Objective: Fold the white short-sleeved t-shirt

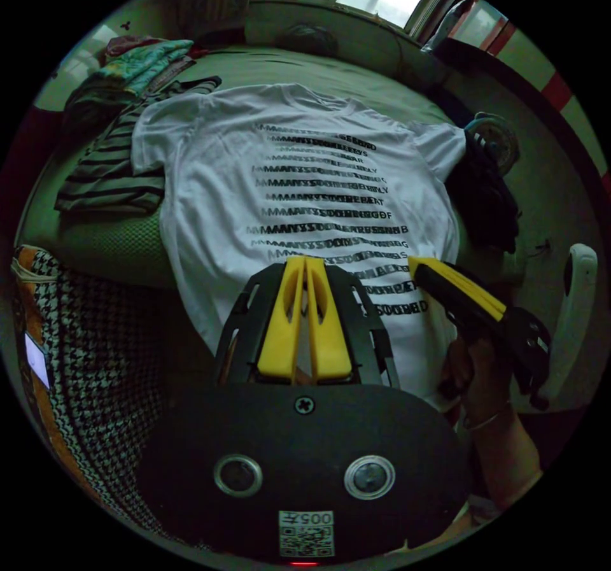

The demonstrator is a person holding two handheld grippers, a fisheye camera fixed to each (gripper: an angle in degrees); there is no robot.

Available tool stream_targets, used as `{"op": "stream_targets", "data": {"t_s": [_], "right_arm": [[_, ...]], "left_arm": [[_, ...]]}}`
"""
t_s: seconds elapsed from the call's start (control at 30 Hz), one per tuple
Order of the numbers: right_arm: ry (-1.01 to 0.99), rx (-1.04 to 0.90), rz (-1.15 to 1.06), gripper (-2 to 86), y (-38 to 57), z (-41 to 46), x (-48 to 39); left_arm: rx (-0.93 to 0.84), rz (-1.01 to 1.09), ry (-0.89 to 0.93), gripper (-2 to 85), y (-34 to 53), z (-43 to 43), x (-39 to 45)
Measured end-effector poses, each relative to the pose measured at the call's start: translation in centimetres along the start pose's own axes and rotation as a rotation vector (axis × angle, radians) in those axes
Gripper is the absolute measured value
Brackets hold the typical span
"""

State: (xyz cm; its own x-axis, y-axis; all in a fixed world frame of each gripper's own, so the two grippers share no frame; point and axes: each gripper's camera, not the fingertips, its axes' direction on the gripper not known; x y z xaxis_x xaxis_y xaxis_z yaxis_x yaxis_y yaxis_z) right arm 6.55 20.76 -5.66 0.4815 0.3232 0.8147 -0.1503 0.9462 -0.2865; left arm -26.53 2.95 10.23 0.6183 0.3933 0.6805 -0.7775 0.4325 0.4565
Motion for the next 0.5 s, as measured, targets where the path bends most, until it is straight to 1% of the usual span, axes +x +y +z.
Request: {"op": "stream_targets", "data": {"t_s": [0.3, 0.5], "right_arm": [[0.070, 0.008, -0.033, -0.9, 1.1, -0.7, -1.1], [-0.012, 0.005, 0.008, -0.9, 1.4, -1.0, -0.1]], "left_arm": [[0.003, -0.012, 0.029, -0.7, 0.5, -0.3, -0.4], [0.003, 0.006, 0.005, -0.6, 0.7, -0.4, 0.0]]}}
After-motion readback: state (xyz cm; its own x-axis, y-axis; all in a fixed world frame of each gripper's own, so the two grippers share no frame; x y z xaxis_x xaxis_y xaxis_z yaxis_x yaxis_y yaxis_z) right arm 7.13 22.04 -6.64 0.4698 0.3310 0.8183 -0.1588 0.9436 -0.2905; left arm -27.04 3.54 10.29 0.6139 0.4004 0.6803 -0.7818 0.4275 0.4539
